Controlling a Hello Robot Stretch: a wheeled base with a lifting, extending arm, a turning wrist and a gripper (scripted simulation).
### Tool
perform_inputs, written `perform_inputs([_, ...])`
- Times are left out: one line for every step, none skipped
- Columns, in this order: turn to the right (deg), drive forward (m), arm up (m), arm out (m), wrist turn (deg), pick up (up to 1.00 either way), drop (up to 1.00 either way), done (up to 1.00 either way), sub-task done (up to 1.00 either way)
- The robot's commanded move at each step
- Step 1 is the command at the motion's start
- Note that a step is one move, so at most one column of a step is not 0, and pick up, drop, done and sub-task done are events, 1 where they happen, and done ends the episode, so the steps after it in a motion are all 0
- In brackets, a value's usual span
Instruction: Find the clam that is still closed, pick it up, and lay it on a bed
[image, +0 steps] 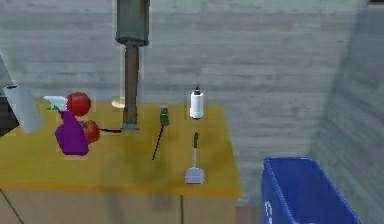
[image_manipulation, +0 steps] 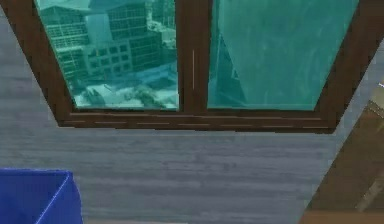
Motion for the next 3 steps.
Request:
perform_inputs([0.0,0.05,0.0,0.0,0.0,0.0,0.0,0.0,0.0])
perform_inputs([-45.0,0.0,0.0,0.0,0.0,0.0,0.0,0.0,0.0])
perform_inputs([-45.0,0.0,0.0,0.0,0.0,0.0,0.0,0.0,0.0])
